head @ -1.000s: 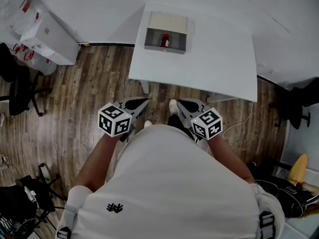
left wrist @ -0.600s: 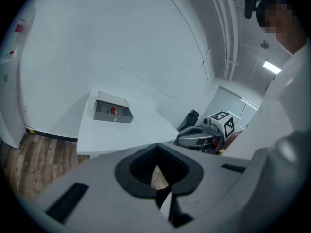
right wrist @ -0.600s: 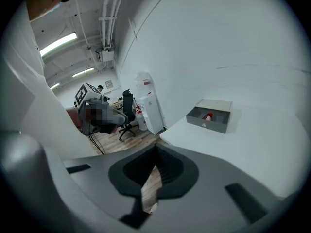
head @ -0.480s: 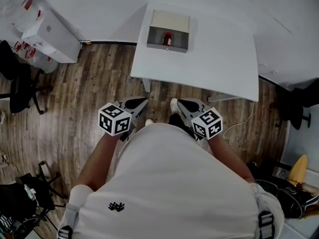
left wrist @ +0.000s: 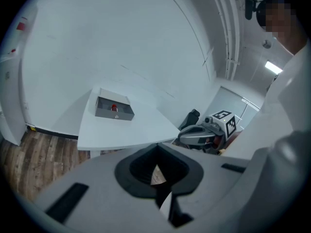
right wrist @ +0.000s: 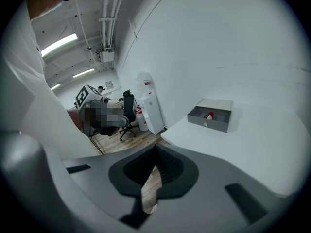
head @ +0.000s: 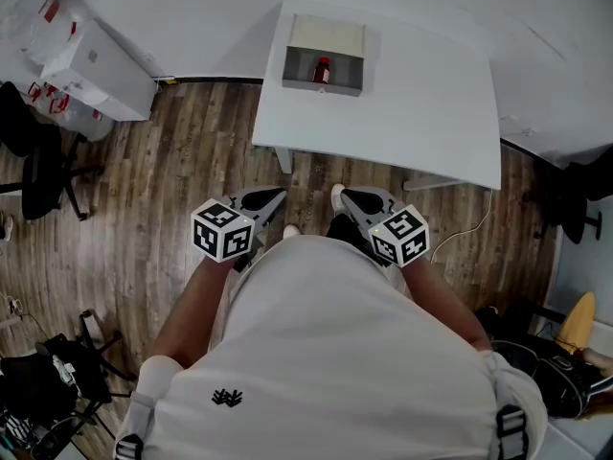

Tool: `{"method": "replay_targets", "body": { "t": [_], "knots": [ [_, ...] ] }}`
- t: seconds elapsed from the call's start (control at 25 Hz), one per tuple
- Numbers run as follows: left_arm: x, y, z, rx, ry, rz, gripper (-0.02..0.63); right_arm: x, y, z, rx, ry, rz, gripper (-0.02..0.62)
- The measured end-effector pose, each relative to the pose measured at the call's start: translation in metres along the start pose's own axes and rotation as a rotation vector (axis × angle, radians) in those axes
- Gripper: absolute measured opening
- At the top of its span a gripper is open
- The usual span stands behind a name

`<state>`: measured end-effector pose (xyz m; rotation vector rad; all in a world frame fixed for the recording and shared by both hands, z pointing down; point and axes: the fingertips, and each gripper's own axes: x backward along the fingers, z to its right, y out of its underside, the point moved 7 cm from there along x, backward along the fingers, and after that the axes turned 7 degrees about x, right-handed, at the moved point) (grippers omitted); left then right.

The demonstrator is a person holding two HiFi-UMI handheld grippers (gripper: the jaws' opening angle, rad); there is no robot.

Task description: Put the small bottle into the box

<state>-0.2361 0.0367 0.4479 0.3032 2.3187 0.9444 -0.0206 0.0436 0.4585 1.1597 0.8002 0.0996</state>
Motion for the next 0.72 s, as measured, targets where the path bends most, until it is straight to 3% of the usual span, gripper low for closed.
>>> {"method": "replay_targets", "body": {
  "t": [0.32, 0.72],
  "knots": [
    [-0.006, -0.001, -0.007, 0.037, -0.043, 0.006, 0.006, -0.004, 0.005, 0.011, -0.013, -0.026, -0.012, 0.005],
    [-0.033, -0.030, -0.024, 0.081, -0.091, 0.016, 0.006, -0.014, -0.016, 0.050, -0.024, -0.065, 0.023, 0.005]
  ]
}}
